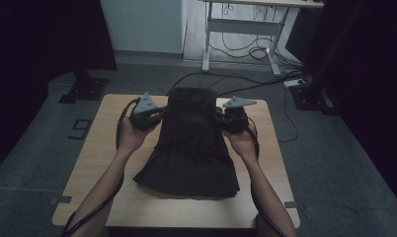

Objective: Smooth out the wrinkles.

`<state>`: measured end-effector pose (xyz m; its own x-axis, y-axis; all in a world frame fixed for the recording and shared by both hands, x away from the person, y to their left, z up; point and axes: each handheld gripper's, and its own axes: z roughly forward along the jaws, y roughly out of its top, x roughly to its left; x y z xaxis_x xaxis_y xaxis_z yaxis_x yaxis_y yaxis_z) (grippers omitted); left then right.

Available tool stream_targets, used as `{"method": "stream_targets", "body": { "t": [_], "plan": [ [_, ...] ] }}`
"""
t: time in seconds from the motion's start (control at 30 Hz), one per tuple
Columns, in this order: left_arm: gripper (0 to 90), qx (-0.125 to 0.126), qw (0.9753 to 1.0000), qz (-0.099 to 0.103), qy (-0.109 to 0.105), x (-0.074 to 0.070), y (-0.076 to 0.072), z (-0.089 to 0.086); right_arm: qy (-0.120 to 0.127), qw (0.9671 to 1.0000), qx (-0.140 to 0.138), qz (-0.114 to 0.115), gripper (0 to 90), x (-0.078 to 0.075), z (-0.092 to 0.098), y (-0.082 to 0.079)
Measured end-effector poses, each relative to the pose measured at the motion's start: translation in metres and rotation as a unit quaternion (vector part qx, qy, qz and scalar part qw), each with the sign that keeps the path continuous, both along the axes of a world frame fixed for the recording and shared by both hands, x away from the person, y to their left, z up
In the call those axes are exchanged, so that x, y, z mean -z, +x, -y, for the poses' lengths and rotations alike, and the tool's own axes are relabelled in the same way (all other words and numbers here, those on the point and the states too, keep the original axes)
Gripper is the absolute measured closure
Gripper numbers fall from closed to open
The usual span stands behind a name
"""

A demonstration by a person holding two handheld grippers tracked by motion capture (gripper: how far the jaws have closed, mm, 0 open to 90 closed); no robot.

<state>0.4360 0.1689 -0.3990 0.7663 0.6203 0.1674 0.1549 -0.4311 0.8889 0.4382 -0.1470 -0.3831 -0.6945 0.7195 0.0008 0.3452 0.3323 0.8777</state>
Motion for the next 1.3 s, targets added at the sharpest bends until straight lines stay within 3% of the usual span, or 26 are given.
{"method": "stream_targets", "body": {
  "t": [0.07, 0.1, 0.2, 0.4, 0.43, 0.63, 0.83, 0.97, 1.1, 1.2, 1.3],
  "plan": [
    [85.8, 0.004, 0.9998, -0.016, 0.009, 0.025, -0.008, -0.001, -0.004, 0.9998, -0.007, -0.021, 79.0, 0.020, 0.000, -0.007],
    [85.8, 0.005, 0.9997, -0.025, 0.005, 0.034, -0.010, -0.001, -0.002, 0.9994, -0.009, -0.033, 79.0, 0.035, -0.001, -0.013],
    [85.7, 0.010, 0.9985, -0.054, -0.006, 0.058, -0.018, -0.004, 0.007, 0.9982, -0.011, -0.058, 78.9, 0.060, 0.001, -0.024],
    [85.5, 0.022, 0.9969, -0.075, -0.006, 0.071, -0.031, -0.007, 0.019, 0.9962, -0.021, -0.083, 78.8, 0.087, 0.002, -0.045],
    [85.4, 0.027, 0.9958, -0.087, -0.007, 0.075, -0.036, -0.008, 0.019, 0.9960, -0.024, -0.084, 78.8, 0.091, 0.002, -0.049],
    [84.9, 0.041, 0.9929, -0.111, 0.003, 0.085, -0.053, -0.011, 0.019, 0.9941, -0.036, -0.101, 78.4, 0.106, 0.001, -0.065],
    [84.1, 0.052, 0.9881, -0.145, 0.005, 0.100, -0.067, -0.015, 0.029, 0.9907, -0.047, -0.124, 77.8, 0.121, 0.002, -0.079],
    [81.0, 0.053, 0.9868, -0.152, 0.015, 0.108, -0.074, -0.016, 0.036, 0.9885, -0.053, -0.137, 76.9, 0.129, 0.001, -0.085],
    [57.9, 0.049, 0.9878, -0.147, 0.011, 0.106, -0.081, -0.021, 0.045, 0.9870, -0.062, -0.142, 65.4, 0.130, 0.003, -0.091],
    [45.3, 0.043, 0.9884, -0.144, 0.025, 0.100, -0.085, -0.025, 0.046, 0.9875, -0.067, -0.135, 48.8, 0.126, 0.006, -0.094],
    [36.9, 0.034, 0.9871, -0.151, 0.042, 0.101, -0.087, -0.037, 0.037, 0.9899, -0.060, -0.123, 36.6, 0.123, 0.017, -0.100]
  ]
}}
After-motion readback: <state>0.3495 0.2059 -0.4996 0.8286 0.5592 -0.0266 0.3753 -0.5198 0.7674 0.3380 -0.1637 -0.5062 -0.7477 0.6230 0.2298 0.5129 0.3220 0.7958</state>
